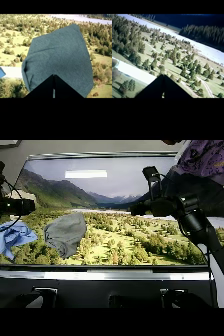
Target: Fold the clothes and pants, and hang the long-sleeved shirts on hangers.
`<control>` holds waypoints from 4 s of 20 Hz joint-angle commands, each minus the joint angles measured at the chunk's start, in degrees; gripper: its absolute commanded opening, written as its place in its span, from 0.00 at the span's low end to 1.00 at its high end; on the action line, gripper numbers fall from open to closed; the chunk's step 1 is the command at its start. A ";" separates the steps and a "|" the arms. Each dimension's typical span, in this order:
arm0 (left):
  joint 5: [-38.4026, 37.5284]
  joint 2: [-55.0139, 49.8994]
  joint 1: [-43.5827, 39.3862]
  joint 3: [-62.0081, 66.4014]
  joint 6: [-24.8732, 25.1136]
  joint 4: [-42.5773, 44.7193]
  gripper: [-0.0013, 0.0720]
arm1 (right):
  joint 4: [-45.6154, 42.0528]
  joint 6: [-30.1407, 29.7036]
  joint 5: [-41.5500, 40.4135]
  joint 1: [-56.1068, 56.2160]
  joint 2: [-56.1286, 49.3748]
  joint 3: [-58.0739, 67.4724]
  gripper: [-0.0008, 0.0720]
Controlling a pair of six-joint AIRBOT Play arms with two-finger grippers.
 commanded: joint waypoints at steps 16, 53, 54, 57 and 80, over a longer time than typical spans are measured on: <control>0.02 0.04 -0.02 -0.02 0.00 0.00 0.04 | 0.00 0.02 0.00 0.07 0.04 0.04 0.06; 28.85 -9.05 -7.52 -29.33 -9.29 -15.08 0.04 | 0.26 0.04 -1.57 0.07 0.04 0.04 0.06; 27.96 -8.94 -8.79 -27.21 -5.75 -20.13 0.04 | 0.24 0.02 -3.56 0.07 0.04 0.04 0.06; 27.04 -8.98 -16.02 -20.09 -1.33 -31.58 0.04 | -0.02 0.02 -11.87 0.04 0.11 0.04 0.07; 13.20 -12.61 -3.72 -14.47 -0.83 -28.89 0.59 | 37.40 -16.39 -18.21 -40.83 -14.58 -7.80 0.73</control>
